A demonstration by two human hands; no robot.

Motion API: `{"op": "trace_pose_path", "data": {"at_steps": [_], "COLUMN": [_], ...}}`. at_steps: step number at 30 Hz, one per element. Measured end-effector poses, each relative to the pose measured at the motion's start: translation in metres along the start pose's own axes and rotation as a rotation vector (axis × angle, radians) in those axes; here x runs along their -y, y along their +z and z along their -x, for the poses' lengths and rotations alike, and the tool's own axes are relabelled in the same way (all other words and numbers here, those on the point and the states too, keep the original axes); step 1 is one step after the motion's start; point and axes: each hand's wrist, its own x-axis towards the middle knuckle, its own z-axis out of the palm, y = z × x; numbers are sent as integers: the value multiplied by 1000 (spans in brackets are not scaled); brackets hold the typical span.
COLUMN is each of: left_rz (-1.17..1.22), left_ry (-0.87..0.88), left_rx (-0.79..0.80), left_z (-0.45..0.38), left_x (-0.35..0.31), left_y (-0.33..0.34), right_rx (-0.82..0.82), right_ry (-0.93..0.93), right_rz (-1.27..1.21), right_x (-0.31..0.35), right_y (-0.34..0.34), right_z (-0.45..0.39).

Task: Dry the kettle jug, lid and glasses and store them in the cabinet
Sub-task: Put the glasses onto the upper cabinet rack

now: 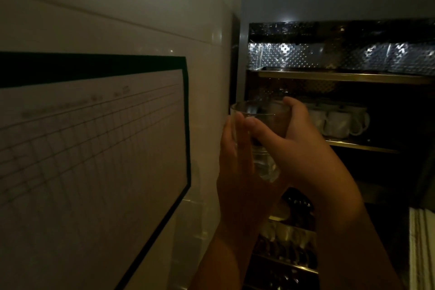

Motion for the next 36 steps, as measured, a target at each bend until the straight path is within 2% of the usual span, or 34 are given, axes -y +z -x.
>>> {"op": "trace_pose_path", "data": {"at_steps": [4, 13, 26, 32, 36], "left_rz": [47, 303, 301, 414, 388], "left_ry": [25, -31, 38, 44, 100], "left_rx": [14, 171, 218, 252, 253], "left_z": [-4, -11, -33, -54, -70], "left_x": [-8, -26, -26, -34, -38], "left_y": [15, 45, 104, 147, 171], "right_rx": [-45, -73, -6, -21, -3], "right_ry": [-2, 1, -33, -59, -52], "right_rz": [-32, -56, -113, -23, -95], "right_x": [-7, -25, -66, -85, -101], "right_y": [-17, -50, -94, -128, -147], "right_z": [2, -8, -52, -86, -107]}}
